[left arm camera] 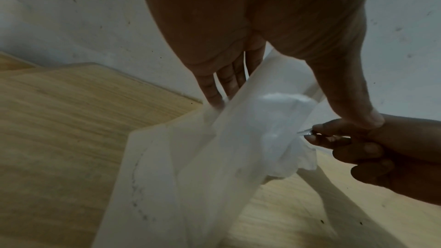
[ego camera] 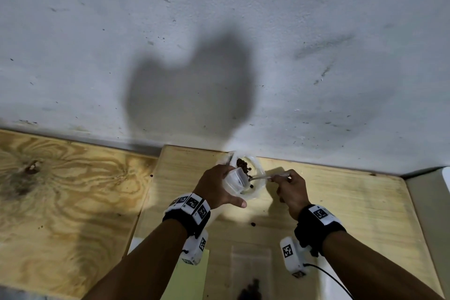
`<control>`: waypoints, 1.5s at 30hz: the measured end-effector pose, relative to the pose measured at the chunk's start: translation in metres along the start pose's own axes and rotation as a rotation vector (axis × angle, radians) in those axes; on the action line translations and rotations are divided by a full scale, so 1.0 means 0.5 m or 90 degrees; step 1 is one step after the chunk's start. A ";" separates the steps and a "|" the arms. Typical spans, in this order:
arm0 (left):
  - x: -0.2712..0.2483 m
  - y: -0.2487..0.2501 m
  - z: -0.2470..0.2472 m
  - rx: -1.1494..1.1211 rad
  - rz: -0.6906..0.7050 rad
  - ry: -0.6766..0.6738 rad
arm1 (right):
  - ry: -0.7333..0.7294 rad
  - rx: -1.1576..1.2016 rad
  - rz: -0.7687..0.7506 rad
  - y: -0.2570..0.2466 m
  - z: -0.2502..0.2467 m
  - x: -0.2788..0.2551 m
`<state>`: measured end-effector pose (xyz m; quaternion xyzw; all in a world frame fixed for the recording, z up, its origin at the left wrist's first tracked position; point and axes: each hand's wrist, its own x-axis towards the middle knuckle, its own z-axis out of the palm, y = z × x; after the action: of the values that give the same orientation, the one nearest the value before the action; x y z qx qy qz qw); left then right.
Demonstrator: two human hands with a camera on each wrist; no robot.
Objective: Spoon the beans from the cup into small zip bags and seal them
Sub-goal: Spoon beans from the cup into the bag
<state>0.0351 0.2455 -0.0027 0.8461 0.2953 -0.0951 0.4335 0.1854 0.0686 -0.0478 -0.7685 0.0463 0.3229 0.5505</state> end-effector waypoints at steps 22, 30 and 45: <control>-0.016 0.003 -0.014 -0.043 -0.008 0.019 | -0.027 0.012 -0.229 -0.145 -0.065 -0.093; -0.004 -0.016 -0.024 -0.090 -0.057 0.019 | -0.019 -0.107 -0.401 -0.142 -0.021 -0.118; 0.027 -0.038 -0.048 -0.087 -0.077 -0.037 | 0.050 -0.476 -0.464 -0.060 0.010 -0.068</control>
<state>0.0326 0.2788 -0.0065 0.7919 0.3392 -0.1253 0.4920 0.1695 0.0749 -0.0057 -0.8903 -0.3220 0.0753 0.3130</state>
